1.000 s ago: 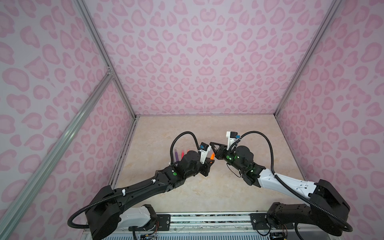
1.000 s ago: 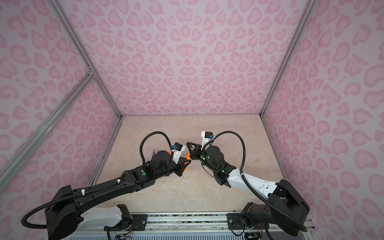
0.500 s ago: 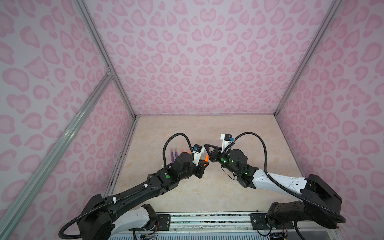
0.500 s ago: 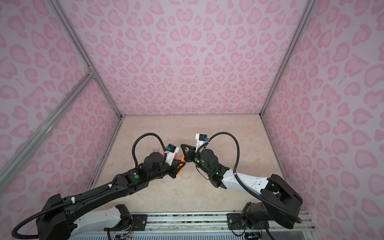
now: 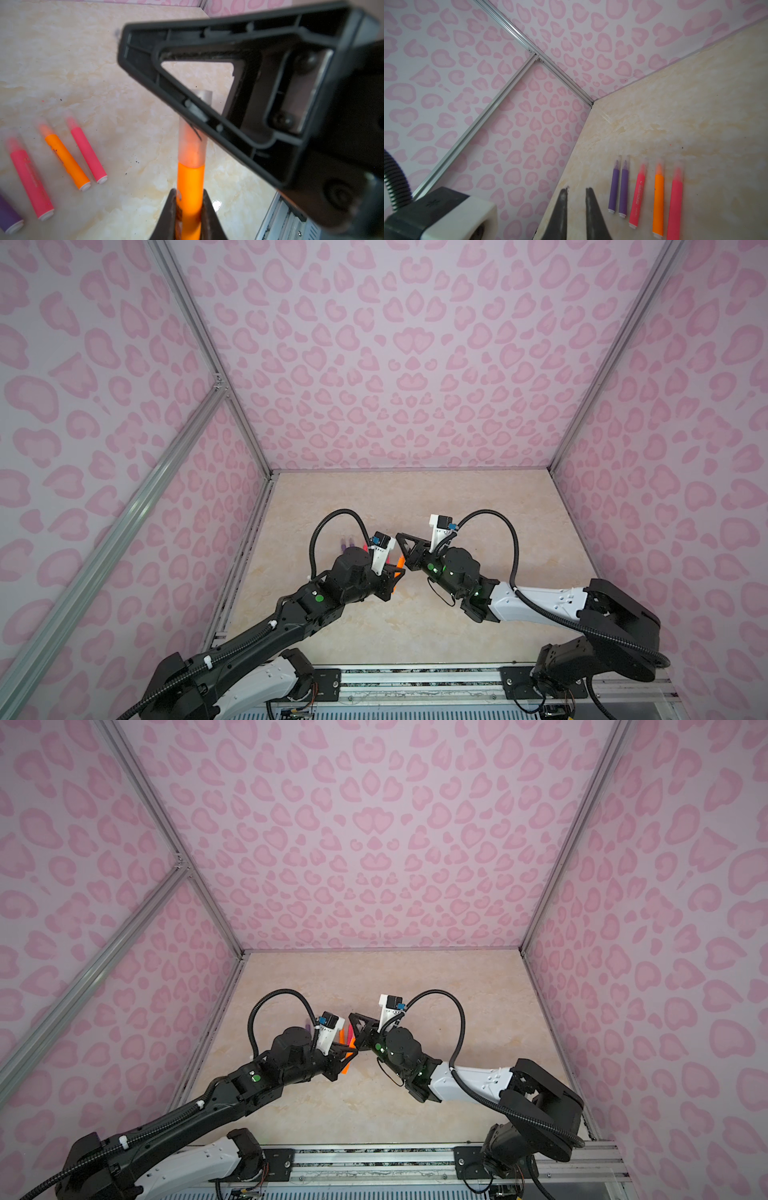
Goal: Insert the pens into the pen caps
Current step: 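Open the right gripper and press the cap further onto the highlighter, then lay the capped orange highlighter on the table with left gripper while right withdraws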
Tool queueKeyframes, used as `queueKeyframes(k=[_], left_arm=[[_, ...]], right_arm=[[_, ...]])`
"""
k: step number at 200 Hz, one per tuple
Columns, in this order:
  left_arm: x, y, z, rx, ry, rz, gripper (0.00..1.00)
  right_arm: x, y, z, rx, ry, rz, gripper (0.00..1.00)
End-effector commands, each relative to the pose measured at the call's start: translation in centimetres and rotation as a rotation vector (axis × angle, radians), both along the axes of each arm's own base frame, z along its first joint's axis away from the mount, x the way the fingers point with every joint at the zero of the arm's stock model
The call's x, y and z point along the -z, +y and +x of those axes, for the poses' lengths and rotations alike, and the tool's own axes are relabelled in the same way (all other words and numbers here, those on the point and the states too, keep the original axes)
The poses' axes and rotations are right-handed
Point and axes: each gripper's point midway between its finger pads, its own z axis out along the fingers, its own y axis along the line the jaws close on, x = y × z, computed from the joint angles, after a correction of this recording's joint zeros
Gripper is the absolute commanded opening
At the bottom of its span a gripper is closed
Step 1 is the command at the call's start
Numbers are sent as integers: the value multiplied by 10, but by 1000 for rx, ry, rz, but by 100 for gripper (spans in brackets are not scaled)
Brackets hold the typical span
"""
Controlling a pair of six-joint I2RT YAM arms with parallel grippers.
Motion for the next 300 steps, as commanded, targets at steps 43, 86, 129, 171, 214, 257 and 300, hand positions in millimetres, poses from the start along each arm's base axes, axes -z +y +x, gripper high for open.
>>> queueKeyframes(k=[43, 86, 129, 171, 214, 257, 300], left_arm=[[-40, 40, 56, -345, -164, -95, 4], [-41, 47, 58, -368, -168, -86, 4], [-48, 48, 56, -338, -160, -125, 4], [-38, 39, 60, -303, -139, -85, 4], [-9, 30, 73, -309, -55, -7, 4], [38, -2, 86, -241, 111, 109, 3], [100, -26, 96, -213, 273, 298, 3]], right_arm=[[38, 33, -36, -154, 128, -65, 0], [49, 44, -45, -146, 166, -135, 0], [44, 49, -51, -175, 126, -111, 0], [30, 34, -41, -114, 66, -143, 0], [11, -23, -15, 40, 27, -201, 53], [-7, -106, 6, 311, -5, -257, 90], [-8, -177, 16, 501, 0, -263, 92]])
